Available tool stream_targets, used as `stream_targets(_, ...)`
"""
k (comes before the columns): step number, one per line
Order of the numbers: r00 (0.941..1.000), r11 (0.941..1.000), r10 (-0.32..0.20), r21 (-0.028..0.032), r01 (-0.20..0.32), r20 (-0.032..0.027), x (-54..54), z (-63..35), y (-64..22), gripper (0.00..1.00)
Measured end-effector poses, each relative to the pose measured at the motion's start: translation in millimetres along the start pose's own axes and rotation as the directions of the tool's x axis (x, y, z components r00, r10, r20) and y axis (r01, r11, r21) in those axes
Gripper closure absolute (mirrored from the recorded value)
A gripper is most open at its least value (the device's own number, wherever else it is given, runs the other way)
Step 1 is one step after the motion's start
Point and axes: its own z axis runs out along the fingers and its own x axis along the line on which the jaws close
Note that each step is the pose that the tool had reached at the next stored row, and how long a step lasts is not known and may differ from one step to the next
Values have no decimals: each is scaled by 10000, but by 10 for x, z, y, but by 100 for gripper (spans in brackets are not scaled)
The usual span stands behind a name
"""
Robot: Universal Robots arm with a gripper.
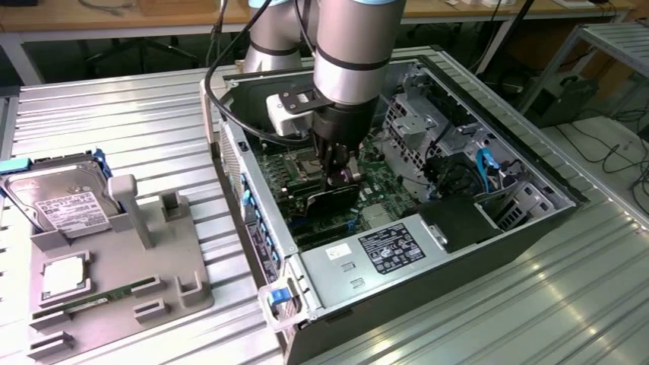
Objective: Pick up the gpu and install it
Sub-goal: 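Insert the gpu into the slot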
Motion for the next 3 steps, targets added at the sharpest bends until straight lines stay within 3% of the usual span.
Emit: stream_targets(3, 10000, 10000, 0, 0, 0, 0, 0, 0, 0, 89)
